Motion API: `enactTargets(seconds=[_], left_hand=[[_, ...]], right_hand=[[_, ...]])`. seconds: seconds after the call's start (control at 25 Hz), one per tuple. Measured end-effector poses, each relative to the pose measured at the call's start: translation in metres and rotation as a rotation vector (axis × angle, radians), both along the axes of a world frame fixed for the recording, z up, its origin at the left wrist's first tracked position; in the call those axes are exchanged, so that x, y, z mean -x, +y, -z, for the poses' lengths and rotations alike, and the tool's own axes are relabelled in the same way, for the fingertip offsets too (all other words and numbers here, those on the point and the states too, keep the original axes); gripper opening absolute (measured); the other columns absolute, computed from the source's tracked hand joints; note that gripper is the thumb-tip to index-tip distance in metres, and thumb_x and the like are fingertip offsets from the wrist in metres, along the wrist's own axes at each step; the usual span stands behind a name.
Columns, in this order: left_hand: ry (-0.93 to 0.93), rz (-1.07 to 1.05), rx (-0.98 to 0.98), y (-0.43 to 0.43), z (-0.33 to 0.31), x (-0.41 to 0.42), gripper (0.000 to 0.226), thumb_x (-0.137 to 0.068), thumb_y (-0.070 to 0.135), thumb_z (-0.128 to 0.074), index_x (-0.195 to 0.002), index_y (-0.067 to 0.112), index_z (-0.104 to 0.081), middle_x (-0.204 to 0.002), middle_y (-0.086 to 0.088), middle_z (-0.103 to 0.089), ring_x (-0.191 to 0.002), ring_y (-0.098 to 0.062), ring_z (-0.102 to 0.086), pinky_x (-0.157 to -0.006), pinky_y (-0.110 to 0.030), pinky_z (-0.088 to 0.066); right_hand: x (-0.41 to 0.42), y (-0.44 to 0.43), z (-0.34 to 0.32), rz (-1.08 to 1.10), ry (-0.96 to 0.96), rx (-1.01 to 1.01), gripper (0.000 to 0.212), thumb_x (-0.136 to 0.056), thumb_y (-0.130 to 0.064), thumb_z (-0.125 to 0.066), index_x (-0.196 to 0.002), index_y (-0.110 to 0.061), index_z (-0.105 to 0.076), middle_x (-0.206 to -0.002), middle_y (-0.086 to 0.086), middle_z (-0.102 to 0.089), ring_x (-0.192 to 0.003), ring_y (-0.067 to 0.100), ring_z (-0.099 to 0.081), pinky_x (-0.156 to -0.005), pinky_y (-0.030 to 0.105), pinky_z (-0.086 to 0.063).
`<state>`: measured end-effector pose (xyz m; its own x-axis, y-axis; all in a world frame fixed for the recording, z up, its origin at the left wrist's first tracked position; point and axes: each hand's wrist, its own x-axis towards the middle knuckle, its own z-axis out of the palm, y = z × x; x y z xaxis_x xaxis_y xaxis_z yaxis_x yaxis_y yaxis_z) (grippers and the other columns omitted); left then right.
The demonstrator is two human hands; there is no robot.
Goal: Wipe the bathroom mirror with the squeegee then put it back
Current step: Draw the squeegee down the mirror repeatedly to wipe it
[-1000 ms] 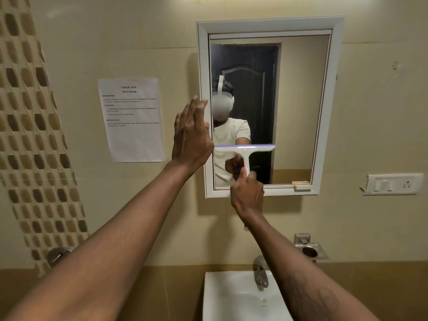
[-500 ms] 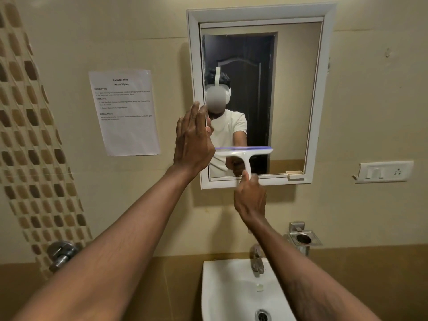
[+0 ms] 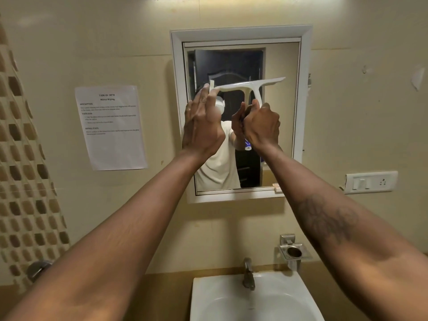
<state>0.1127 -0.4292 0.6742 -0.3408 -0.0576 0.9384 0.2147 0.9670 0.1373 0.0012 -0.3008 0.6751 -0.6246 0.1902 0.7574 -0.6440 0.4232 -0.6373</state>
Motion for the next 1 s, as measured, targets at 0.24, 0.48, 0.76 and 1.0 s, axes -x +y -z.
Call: enactTargets(seconds=[0.24, 0.48, 0.76, 1.0], left_hand=[[-0.050, 0.019, -0.011, 0.011, 0.023, 0.016, 0.059, -0.098, 0.005, -0.055, -0.155, 0.012, -0.040, -0.168, -0.014, -0.036, -0.158, -0.033, -0.032, -0.128, -0.058, -0.028], [-0.117, 0.015, -0.047, 0.010, 0.055, 0.014, 0.062, -0.100, 0.004, -0.053, -0.159, 0.011, -0.035, -0.170, -0.013, -0.033, -0.159, -0.031, -0.030, -0.129, -0.057, -0.026], [-0.164, 0.006, -0.049, 0.017, 0.082, 0.004, 0.063, -0.100, 0.003, -0.052, -0.160, 0.013, -0.034, -0.170, -0.011, -0.032, -0.160, -0.030, -0.029, -0.129, -0.060, -0.025], [-0.178, 0.010, -0.023, 0.023, 0.095, -0.002, 0.063, -0.098, 0.001, -0.052, -0.158, 0.011, -0.037, -0.169, -0.010, -0.034, -0.160, -0.028, -0.029, -0.127, -0.060, -0.027]], right_hand=[[-0.001, 0.000, 0.083, 0.017, -0.073, -0.059, 0.041, -0.107, -0.053, -0.035, -0.094, -0.020, -0.055, -0.070, -0.008, -0.055, -0.058, 0.005, -0.054, -0.047, 0.025, -0.038], [-0.013, 0.006, 0.183, 0.018, -0.170, -0.060, 0.036, -0.108, -0.043, -0.036, -0.091, -0.015, -0.052, -0.072, 0.004, -0.055, -0.057, 0.023, -0.047, -0.052, 0.031, -0.035], [-0.024, 0.017, 0.245, 0.003, -0.264, -0.122, 0.032, -0.109, -0.040, -0.037, -0.096, -0.015, -0.053, -0.068, 0.004, -0.057, -0.057, 0.023, -0.057, -0.045, 0.029, -0.035], [-0.031, 0.027, 0.259, 0.029, -0.349, -0.155, 0.035, -0.109, -0.042, -0.036, -0.100, -0.015, -0.057, -0.069, 0.002, -0.058, -0.057, 0.020, -0.056, -0.048, 0.030, -0.036]])
